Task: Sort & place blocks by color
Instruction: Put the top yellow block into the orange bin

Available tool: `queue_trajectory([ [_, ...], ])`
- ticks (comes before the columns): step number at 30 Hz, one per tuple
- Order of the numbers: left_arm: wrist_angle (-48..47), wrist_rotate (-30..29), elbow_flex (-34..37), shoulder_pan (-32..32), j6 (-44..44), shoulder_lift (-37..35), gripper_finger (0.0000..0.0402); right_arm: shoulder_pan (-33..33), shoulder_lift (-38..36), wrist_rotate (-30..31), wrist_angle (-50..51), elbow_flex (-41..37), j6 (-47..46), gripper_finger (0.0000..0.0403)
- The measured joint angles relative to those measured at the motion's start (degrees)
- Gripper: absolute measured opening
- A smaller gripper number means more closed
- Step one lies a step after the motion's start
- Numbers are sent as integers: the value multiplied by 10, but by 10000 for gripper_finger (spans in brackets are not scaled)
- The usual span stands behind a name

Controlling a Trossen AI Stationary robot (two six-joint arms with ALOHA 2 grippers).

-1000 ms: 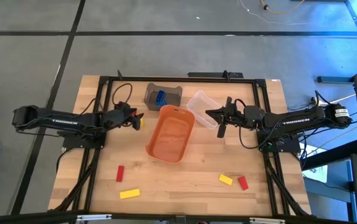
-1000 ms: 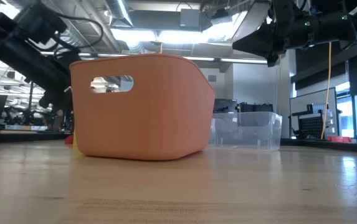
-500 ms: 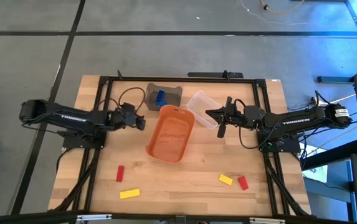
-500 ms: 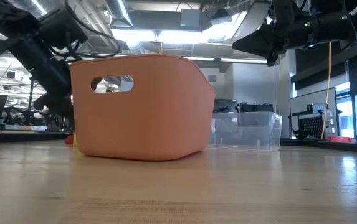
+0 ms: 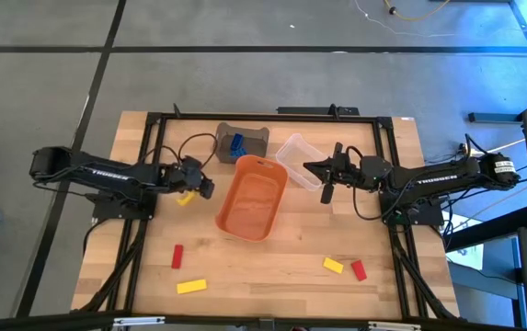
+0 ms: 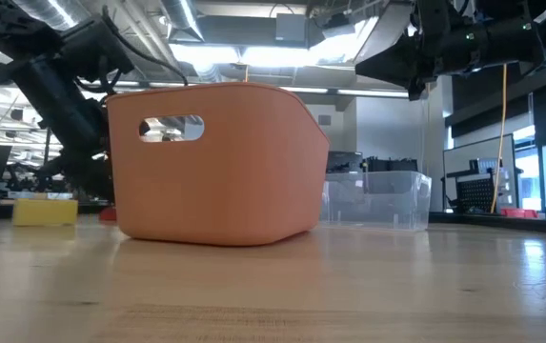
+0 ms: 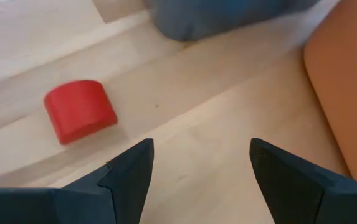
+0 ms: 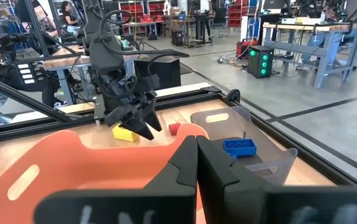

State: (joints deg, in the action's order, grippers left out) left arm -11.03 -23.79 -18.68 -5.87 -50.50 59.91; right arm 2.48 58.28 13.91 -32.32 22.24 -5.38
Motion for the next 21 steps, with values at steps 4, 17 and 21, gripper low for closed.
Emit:
queue_trajectory([
  [4,-56,60,-9,0,33,-34,257,0,0,0,0,0,0,0],
  [17,-355,89,-114,76,-87,-66,257,0,0,0,0,0,-5,0],
  [21,-356,88,-107,121,-135,-27,257,0,0,0,0,0,-5,0],
])
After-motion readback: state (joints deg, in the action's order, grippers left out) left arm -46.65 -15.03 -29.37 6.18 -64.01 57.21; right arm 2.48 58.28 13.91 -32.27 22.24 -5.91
